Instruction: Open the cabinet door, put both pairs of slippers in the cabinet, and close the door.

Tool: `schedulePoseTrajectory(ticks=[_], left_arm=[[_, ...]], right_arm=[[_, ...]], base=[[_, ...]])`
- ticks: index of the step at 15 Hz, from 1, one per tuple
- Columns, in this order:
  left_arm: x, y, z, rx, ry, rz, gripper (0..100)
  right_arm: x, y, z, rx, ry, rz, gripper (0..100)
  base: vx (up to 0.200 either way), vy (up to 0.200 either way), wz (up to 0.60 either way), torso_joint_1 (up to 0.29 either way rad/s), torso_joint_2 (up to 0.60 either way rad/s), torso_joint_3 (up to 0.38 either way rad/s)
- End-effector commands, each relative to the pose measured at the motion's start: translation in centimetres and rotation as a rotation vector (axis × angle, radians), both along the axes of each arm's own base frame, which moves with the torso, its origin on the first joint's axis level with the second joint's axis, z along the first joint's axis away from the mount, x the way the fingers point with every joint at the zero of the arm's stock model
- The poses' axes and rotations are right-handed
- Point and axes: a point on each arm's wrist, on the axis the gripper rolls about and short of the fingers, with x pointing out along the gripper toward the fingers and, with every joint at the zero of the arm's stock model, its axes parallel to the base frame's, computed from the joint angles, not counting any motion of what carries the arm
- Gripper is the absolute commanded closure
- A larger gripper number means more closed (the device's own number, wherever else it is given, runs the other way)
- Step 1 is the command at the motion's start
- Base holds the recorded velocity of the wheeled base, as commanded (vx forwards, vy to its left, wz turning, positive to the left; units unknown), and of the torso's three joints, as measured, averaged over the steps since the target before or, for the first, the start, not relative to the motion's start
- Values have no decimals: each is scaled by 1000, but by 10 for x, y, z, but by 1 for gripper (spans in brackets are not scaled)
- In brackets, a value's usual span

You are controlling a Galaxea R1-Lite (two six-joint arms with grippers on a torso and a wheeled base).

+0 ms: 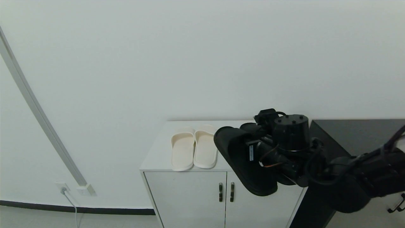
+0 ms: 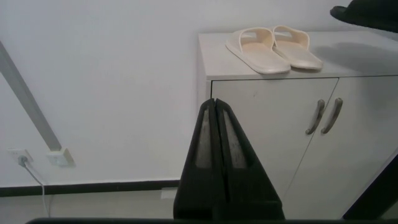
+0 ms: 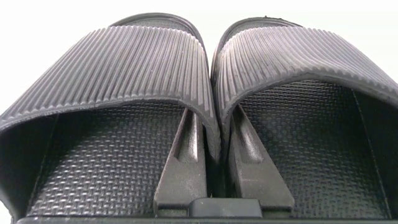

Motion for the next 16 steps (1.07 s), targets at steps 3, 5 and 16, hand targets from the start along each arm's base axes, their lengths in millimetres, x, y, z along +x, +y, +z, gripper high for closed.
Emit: schedulePoseTrajectory(ticks=[3,5,16], left_arm=[[0,0,0,-1,-1,2,100],[0,0,0,-1,-1,2,100],[0,0,0,-1,1,-1,100]], right_arm=[[-48,-28,29,27,-40,176,100],[-65,-37,26,15,-25,264,100],[-89,-49,10,-10,35,355,100]], base=[[0,0,0,0,0,0],[0,0,0,0,0,0],[-55,0,0,3,1,0]])
